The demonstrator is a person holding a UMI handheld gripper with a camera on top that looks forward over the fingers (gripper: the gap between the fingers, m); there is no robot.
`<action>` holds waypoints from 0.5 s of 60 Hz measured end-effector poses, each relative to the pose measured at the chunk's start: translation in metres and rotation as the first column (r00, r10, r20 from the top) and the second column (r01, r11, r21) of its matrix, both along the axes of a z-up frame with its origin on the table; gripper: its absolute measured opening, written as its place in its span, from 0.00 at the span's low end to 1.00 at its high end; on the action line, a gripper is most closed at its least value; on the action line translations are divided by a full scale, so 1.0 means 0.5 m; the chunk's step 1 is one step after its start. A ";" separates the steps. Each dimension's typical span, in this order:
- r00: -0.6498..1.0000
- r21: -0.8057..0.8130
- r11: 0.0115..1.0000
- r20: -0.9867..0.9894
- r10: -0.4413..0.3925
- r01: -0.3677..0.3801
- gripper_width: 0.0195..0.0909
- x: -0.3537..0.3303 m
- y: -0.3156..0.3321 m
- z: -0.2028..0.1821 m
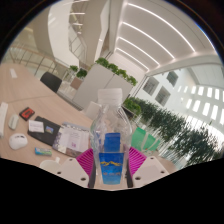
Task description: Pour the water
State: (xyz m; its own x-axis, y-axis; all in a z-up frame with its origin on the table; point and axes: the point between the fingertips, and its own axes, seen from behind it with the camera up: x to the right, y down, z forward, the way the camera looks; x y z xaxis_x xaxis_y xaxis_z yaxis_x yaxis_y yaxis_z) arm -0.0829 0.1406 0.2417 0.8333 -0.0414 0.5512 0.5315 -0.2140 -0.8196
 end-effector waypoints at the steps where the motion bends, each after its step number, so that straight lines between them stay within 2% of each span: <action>1: 0.997 0.008 1.000 -0.074 0.015 -0.014 0.34 0.003 0.000 -0.003; 4: 0.966 0.057 0.998 -0.256 0.038 -0.025 0.36 -0.002 -0.018 -0.052; 7: 0.927 0.012 0.998 -0.368 0.068 -0.068 0.38 0.023 0.006 -0.067; 8: 0.909 0.032 0.997 -0.410 0.077 -0.070 0.38 0.020 -0.005 -0.115; 11: 0.872 0.019 0.996 -0.482 0.086 -0.087 0.38 0.049 0.007 -0.133; 14: 0.852 0.004 0.997 -0.518 0.070 -0.080 0.38 0.088 0.011 -0.168; 15: 0.846 0.009 0.997 -0.528 0.073 -0.080 0.38 0.093 0.015 -0.212; 30: 0.806 -0.035 0.991 -0.586 0.085 -0.130 0.38 0.131 -0.007 -0.324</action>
